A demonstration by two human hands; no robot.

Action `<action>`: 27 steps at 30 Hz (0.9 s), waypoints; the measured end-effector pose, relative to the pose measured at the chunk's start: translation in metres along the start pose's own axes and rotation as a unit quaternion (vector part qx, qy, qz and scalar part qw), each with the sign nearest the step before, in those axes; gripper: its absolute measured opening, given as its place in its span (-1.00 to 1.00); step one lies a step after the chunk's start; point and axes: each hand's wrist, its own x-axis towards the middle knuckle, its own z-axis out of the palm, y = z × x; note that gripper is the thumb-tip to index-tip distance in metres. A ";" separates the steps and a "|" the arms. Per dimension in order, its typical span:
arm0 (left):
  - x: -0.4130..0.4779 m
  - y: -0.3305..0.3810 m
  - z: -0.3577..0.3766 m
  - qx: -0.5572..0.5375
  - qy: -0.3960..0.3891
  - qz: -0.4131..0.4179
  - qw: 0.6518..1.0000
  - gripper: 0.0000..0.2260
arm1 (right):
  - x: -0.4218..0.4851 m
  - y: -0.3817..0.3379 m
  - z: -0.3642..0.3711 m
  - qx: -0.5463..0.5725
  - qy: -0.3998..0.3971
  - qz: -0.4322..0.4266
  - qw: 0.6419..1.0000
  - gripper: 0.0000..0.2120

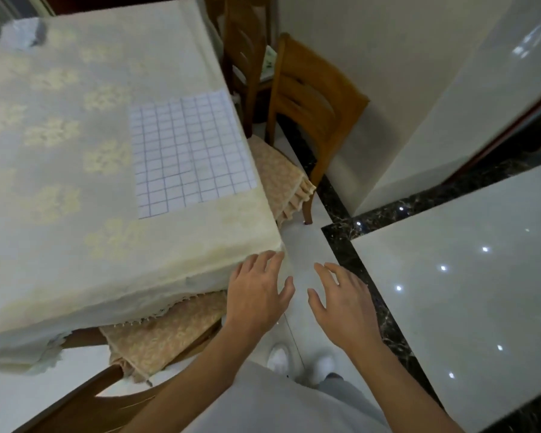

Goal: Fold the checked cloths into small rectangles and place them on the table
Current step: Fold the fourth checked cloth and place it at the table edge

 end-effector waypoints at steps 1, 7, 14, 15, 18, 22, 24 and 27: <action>0.006 -0.005 0.001 0.002 0.001 -0.010 1.000 -0.56 | 0.011 0.000 0.003 0.003 -0.007 -0.006 1.000 -0.55; 0.045 -0.032 0.001 0.012 0.007 -0.071 0.997 -0.54 | 0.074 -0.012 0.012 0.019 -0.027 -0.061 0.998 -0.55; 0.104 -0.054 0.010 0.023 0.041 -0.130 0.990 -0.57 | 0.165 -0.012 0.028 0.026 -0.064 -0.134 0.989 -0.53; 0.113 -0.057 0.011 0.029 0.044 -0.141 0.989 -0.57 | 0.180 -0.012 0.031 0.029 -0.076 -0.148 0.986 -0.54; 0.142 -0.065 0.012 0.036 0.047 -0.198 0.978 -0.57 | 0.223 -0.013 0.037 0.036 -0.121 -0.194 0.973 -0.53; 0.174 -0.071 0.013 0.036 0.033 -0.262 0.964 -0.58 | 0.276 -0.011 0.044 0.038 -0.142 -0.231 0.962 -0.56; 0.186 -0.075 0.012 0.042 0.031 -0.281 0.958 -0.58 | 0.300 -0.011 0.045 0.038 -0.155 -0.249 0.955 -0.55; 0.198 -0.083 0.010 0.047 0.032 -0.301 0.952 -0.59 | 0.331 -0.013 0.048 0.034 -0.179 -0.266 0.946 -0.53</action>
